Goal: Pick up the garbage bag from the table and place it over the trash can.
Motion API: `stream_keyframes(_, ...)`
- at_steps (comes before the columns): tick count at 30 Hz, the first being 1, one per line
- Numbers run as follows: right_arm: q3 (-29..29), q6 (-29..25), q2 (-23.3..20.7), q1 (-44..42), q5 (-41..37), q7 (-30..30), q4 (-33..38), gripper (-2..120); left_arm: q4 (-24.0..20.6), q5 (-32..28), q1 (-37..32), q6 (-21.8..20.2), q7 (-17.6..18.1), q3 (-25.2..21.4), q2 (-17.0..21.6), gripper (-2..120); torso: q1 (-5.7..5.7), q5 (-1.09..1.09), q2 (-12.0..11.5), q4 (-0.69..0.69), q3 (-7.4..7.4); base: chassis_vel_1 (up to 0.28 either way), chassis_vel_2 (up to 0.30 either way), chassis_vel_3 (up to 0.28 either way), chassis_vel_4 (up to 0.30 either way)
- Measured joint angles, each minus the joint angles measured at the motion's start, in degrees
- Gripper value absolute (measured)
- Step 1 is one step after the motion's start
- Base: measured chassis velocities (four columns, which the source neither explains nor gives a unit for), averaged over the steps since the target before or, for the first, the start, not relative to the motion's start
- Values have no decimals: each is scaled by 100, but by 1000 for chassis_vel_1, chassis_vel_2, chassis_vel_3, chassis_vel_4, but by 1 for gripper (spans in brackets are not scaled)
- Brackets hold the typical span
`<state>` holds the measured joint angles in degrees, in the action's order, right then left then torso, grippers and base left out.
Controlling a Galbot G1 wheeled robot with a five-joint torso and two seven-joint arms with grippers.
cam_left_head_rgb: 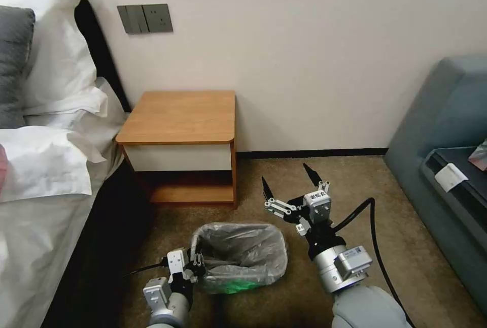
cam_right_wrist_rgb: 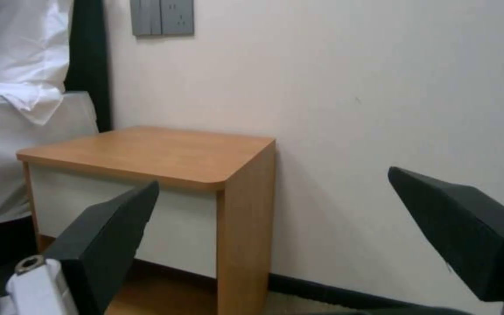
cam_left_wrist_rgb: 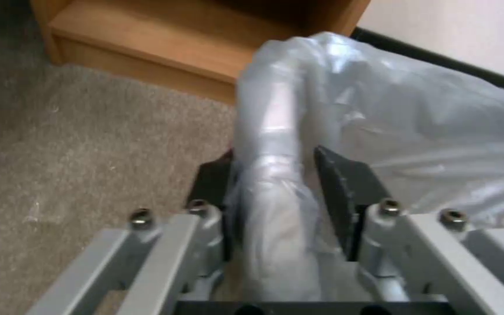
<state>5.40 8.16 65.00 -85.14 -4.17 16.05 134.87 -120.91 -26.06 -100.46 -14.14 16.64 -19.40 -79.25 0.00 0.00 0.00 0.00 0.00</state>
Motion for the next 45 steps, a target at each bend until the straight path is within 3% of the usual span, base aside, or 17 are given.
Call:
stream_keyframes(11, -2, -7, 78, -20, -64, 33, -3, 100, -62, 299, -23, 53, 4, -9, 19, 73, 0, 0, 0, 0, 0, 0, 0, 0, 0)
stream_keyframes(18, 210, -262, 215, -215, -205, 15, -277, 100, -197, 1025, -79, 470, -94, -211, 21, 99, 0, 0, 0, 0, 0, 0, 0, 0, 0)
stream_keyframes(20, 291, -334, 228, -263, -235, -20, -327, 100, -224, 1165, -97, 576, -121, -279, 23, 99, 0, 0, -1, -1, 0, 0, 0, 0, 0)
stream_keyframes(24, 840, -811, 368, -707, -334, -309, -596, 100, -284, 1787, -154, 1376, -227, -672, 16, 100, 0, 2, -1, 0, 0, 0, 0, 0, 0)
stream_keyframes(29, 1451, -1288, 576, -1267, -403, -721, -743, 100, -479, 1791, -277, 1952, -439, -812, -31, 100, 0, 0, 0, -1, 0, 0, 0, 0, 0)
stream_keyframes(31, 1825, -1637, 699, -1652, -444, -940, -815, 100, -668, 1730, -459, 2256, -876, -872, -126, 100, 0, 0, 0, -2, 0, 0, 0, 0, 0)
stream_keyframes(34, 2066, -1877, 810, -1939, -465, -1057, -820, 100, -779, 1710, -674, 2596, -1124, -956, -194, 100, 0, 0, 0, -1, 0, 0, 0, 0, 0)
stream_keyframes(39, 2335, -2332, 1046, -2342, -338, -1134, -822, 100, -970, 1750, -1337, 3195, -1325, -1257, -367, 100, 0, 0, 0, 1, 0, 0, 0, 0, 0)
stream_keyframes(45, 2401, -2622, 1182, -2625, -280, -1161, -772, 100, -1115, 1755, -1926, 3526, -1344, -1423, -474, 100, 0, 1, 0, 1, 0, 0, 0, 0, 0)
